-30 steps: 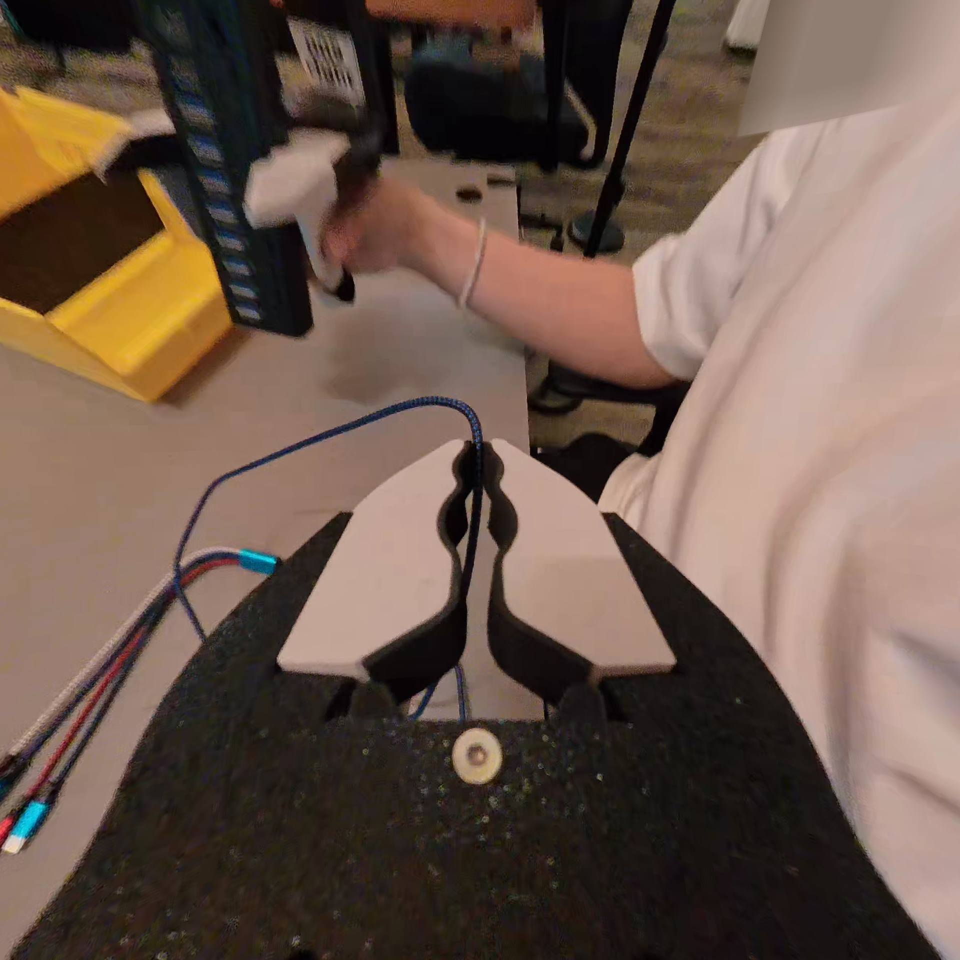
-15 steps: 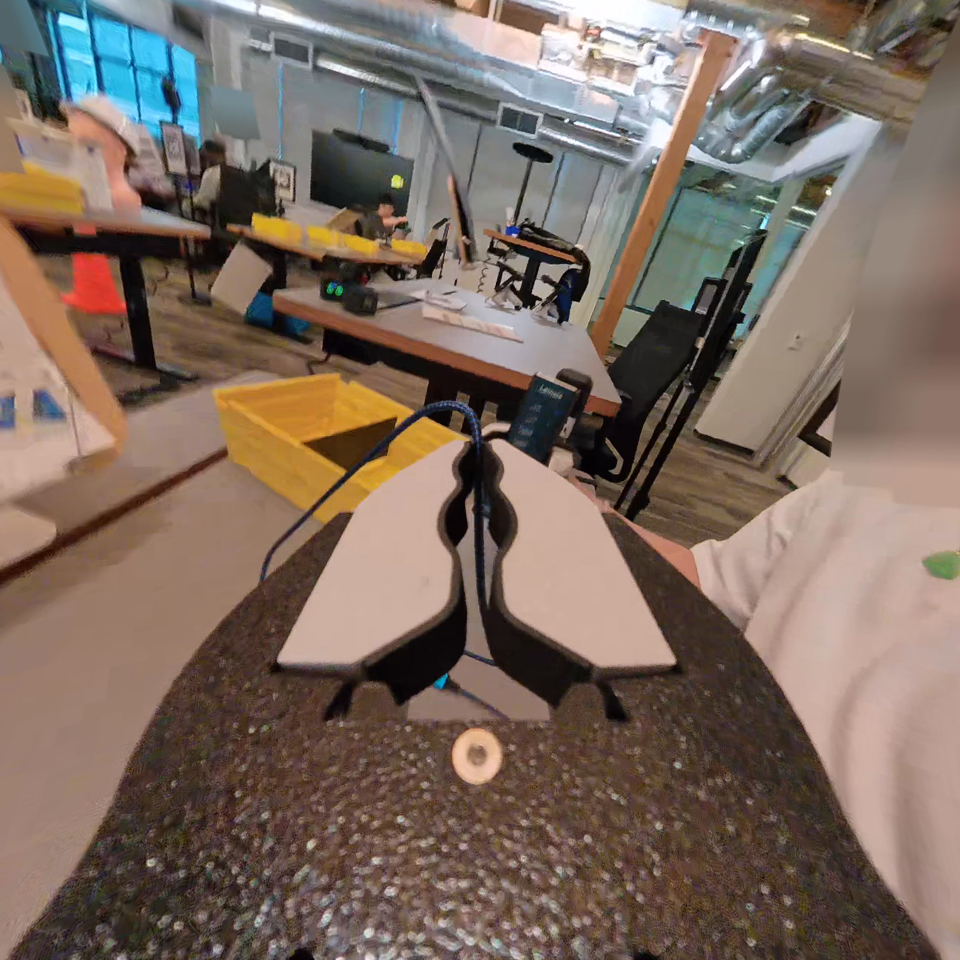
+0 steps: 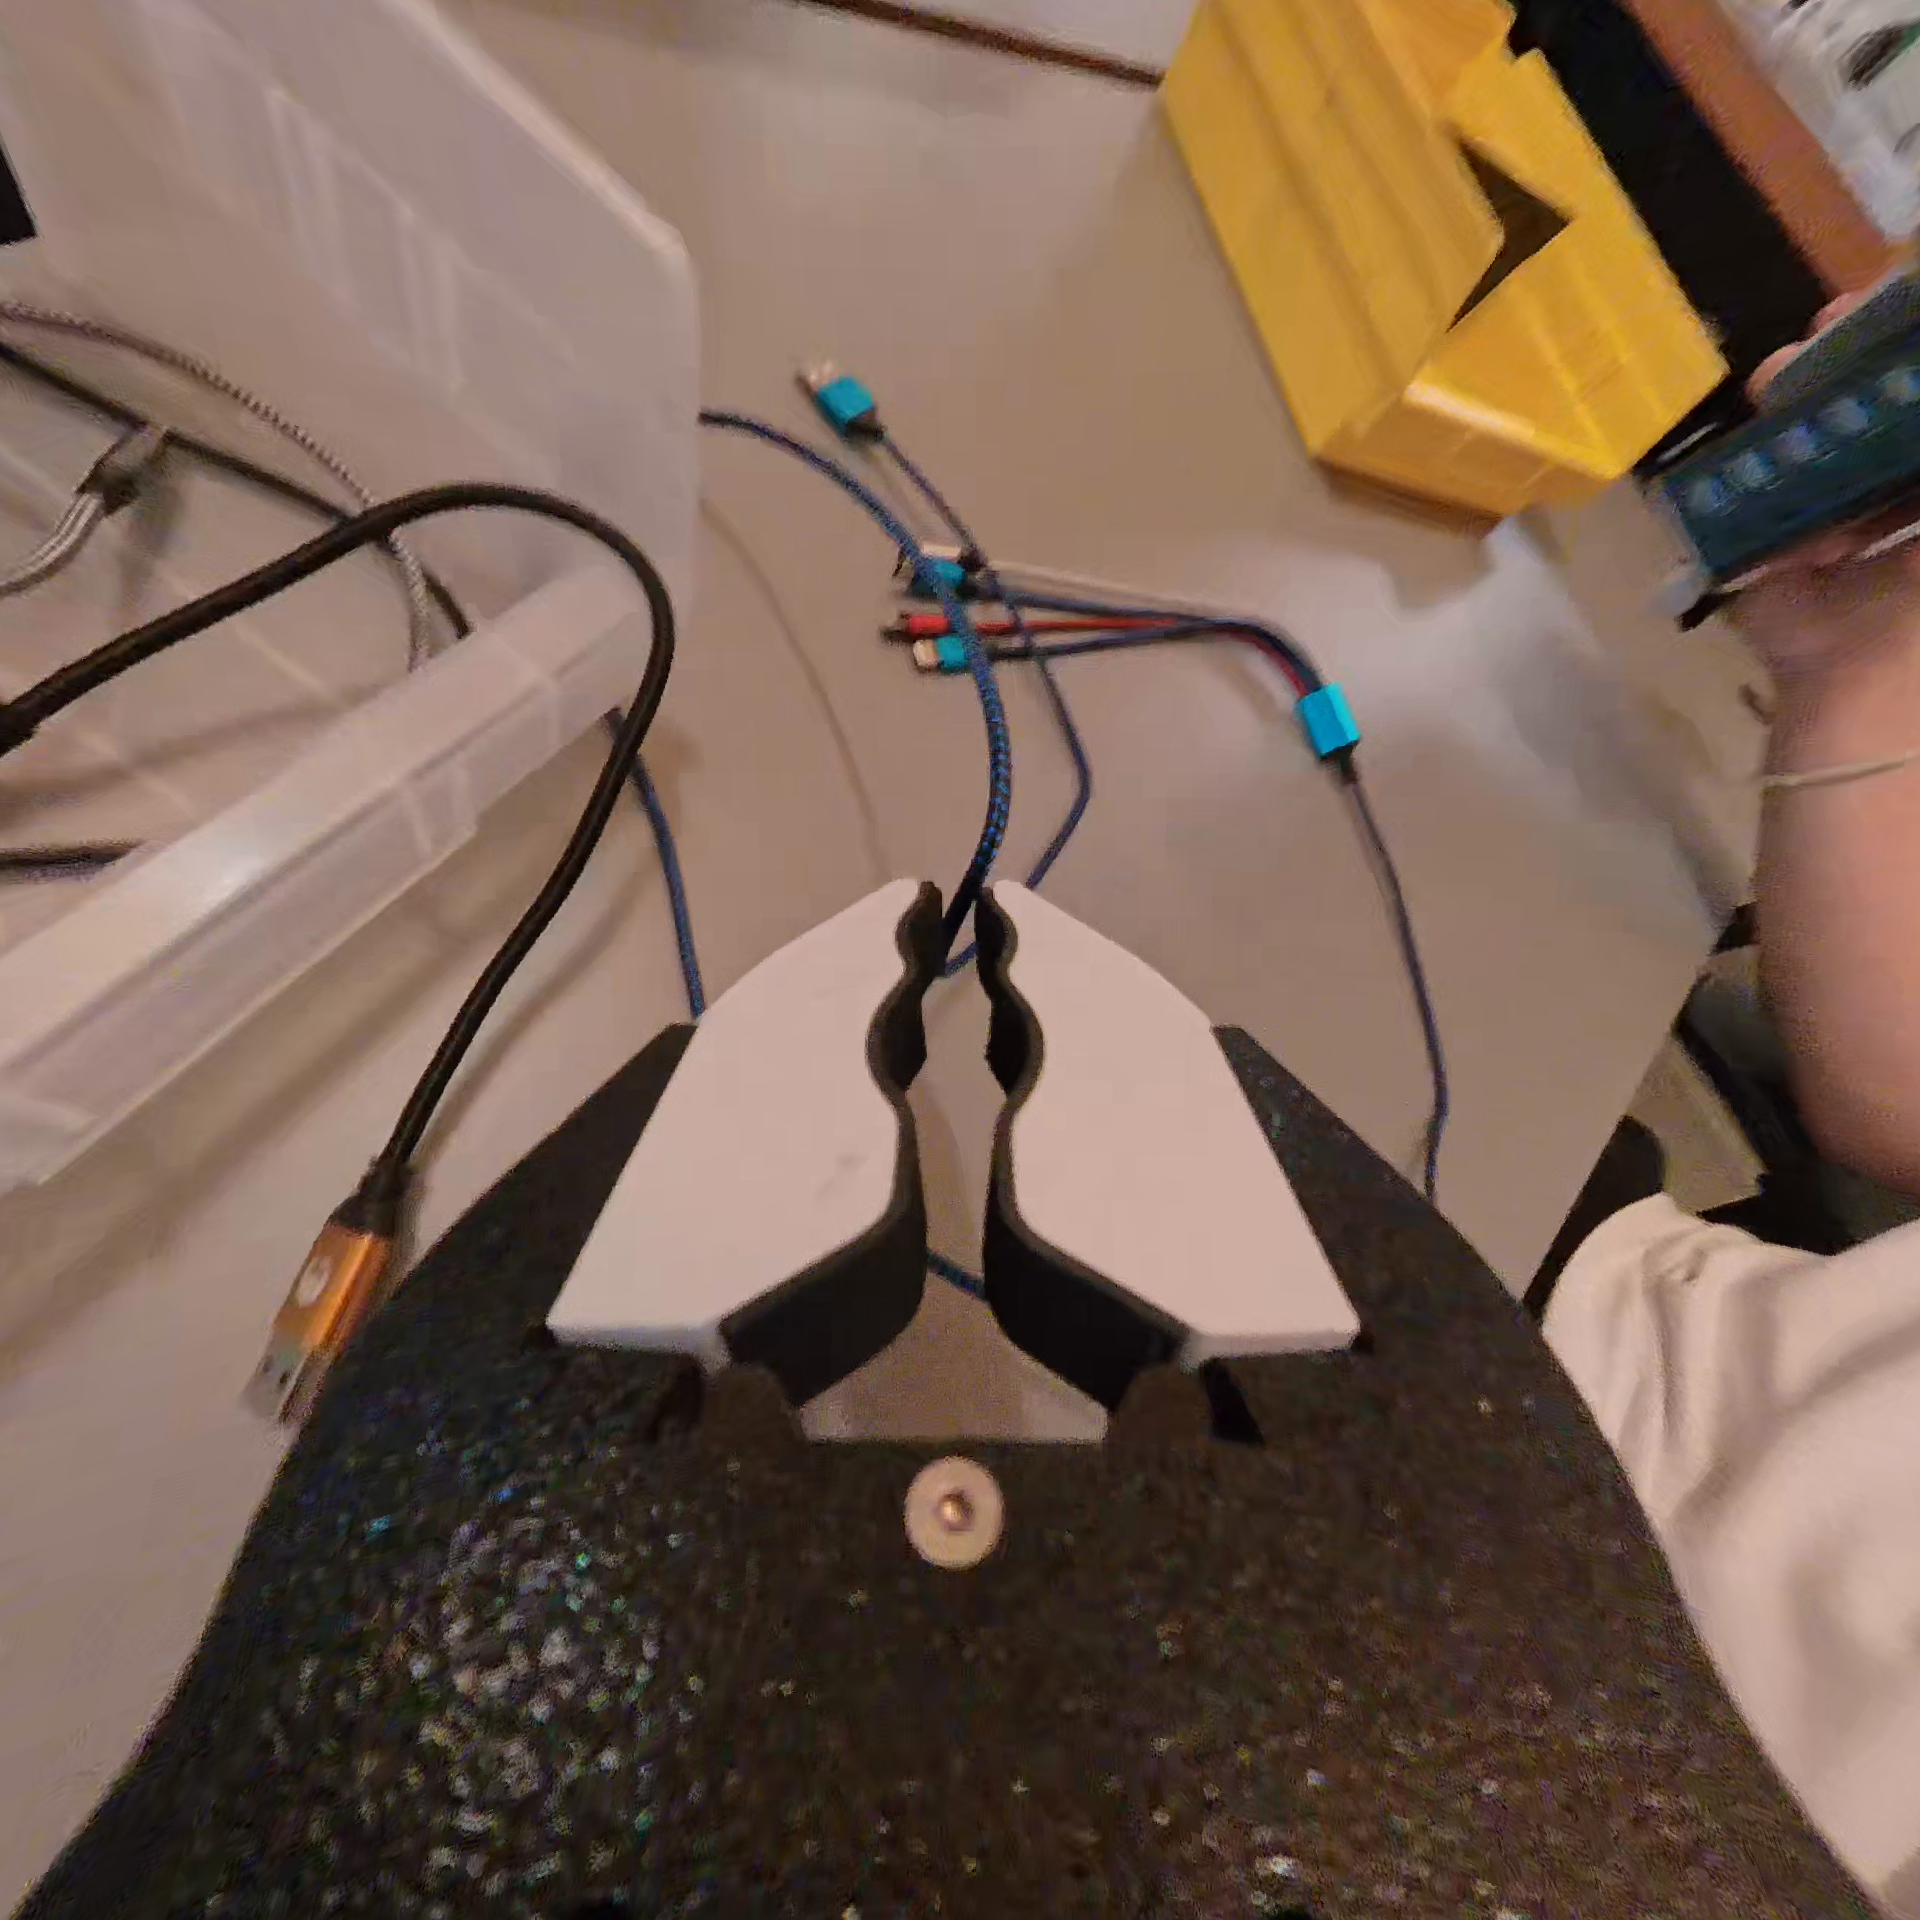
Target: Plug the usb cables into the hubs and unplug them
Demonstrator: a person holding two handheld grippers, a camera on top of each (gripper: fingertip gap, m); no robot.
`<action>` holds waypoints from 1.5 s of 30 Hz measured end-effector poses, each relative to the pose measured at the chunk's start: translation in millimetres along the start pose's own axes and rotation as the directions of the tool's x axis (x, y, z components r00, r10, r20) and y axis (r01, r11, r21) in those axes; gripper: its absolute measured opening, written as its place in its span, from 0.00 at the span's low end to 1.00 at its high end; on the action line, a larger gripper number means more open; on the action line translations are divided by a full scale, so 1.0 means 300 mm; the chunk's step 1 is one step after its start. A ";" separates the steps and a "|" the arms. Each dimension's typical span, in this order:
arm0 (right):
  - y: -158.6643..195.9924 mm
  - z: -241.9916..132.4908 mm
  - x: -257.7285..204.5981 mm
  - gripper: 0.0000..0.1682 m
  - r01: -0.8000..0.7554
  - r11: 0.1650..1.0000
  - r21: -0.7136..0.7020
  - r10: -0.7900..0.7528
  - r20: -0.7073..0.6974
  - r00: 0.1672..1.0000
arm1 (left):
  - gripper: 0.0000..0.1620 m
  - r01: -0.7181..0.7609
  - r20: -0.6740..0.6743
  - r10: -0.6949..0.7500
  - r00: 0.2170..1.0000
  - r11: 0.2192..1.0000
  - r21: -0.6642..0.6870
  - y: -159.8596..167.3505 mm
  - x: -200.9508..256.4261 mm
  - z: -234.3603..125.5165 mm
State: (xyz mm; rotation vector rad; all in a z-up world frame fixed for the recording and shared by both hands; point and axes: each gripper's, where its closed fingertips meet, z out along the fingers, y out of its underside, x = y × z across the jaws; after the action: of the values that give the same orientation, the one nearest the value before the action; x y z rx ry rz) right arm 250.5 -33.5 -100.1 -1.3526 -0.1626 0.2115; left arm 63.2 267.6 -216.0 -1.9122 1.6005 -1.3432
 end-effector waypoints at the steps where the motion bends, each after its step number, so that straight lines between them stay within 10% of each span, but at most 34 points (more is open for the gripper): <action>1: 0.003 0.001 0.000 0.44 0.000 1.000 -0.005 0.000 0.000 1.000 | 0.06 -0.011 0.052 0.014 0.999 0.999 -0.053 0.033 -0.020 -0.007; 3: 0.007 0.003 -0.001 0.44 0.000 1.000 -0.009 0.000 0.000 1.000 | 0.27 -0.019 0.152 0.048 0.987 0.983 -0.183 0.098 -0.053 -0.021; 6: 0.011 0.007 -0.001 0.44 -0.004 1.000 -0.012 0.004 0.000 1.000 | 0.31 -0.050 0.255 0.139 0.957 0.944 -0.326 0.133 -0.049 -0.069; 10: 0.020 0.015 -0.002 0.44 -0.002 1.000 -0.023 0.003 0.003 1.000 | 0.24 -0.139 0.405 0.156 0.901 0.988 -0.072 -0.122 0.109 -0.132; 13: 0.035 0.024 0.002 0.44 -0.014 0.999 -0.031 0.014 0.006 1.000 | 0.09 -0.266 0.251 0.207 0.946 0.937 0.228 -0.337 0.445 -0.047; 16: 0.052 0.037 -0.001 0.44 -0.024 0.999 -0.040 0.025 0.016 1.000 | 0.18 -0.342 0.122 0.330 0.936 0.936 0.084 -0.304 0.613 0.216; 22: 0.045 0.037 -0.014 0.44 0.001 0.999 -0.053 0.000 0.016 1.000 | 0.28 -0.144 0.383 0.202 0.901 0.974 -0.176 -0.323 0.216 0.549; 32: 0.014 -0.007 0.019 0.44 -0.023 1.000 0.019 0.023 0.002 1.000 | 0.31 0.297 0.490 -0.020 0.871 0.816 -0.496 -0.221 -0.031 0.594; 38: 0.012 -0.029 0.034 0.44 -0.045 0.998 0.050 0.045 -0.003 0.999 | 0.28 0.239 0.491 0.092 0.866 0.786 -0.570 -0.174 -0.026 0.637; 45: 0.020 -0.025 0.039 0.44 -0.033 0.999 0.027 0.034 -0.017 0.999 | 0.03 -0.118 0.360 0.437 0.825 0.754 -0.646 -0.182 -0.019 0.664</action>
State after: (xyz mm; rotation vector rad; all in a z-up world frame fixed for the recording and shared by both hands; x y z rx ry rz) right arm 263.1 -36.4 -107.7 -1.3305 -0.1224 0.2297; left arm 255.3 227.4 -281.0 -1.9704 2.0622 -0.1564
